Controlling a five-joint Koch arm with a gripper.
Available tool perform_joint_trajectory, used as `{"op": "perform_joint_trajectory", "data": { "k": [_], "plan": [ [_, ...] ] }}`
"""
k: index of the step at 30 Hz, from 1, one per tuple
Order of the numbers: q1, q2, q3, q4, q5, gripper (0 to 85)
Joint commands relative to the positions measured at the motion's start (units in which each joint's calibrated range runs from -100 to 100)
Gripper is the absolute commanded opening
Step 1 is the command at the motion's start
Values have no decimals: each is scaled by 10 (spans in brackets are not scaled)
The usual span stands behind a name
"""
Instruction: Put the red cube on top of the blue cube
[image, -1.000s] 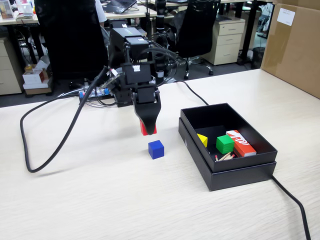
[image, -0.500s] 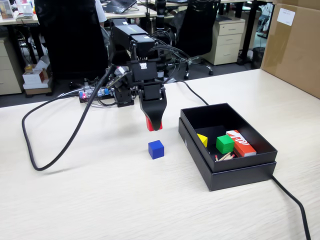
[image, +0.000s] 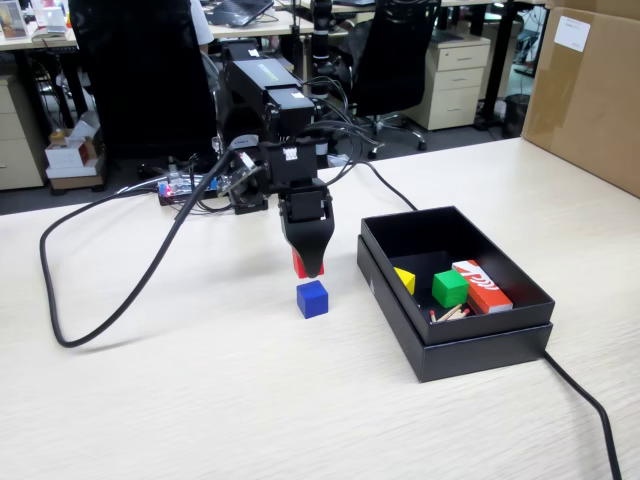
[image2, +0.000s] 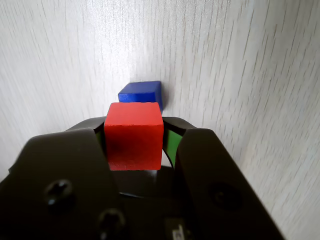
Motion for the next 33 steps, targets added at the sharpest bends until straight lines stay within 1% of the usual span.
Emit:
{"op": "perform_joint_trajectory", "data": {
  "k": [1,33],
  "plan": [
    [-2,-3,19,22,1,68],
    [2,28,-3,48,5,77]
  ]
}}
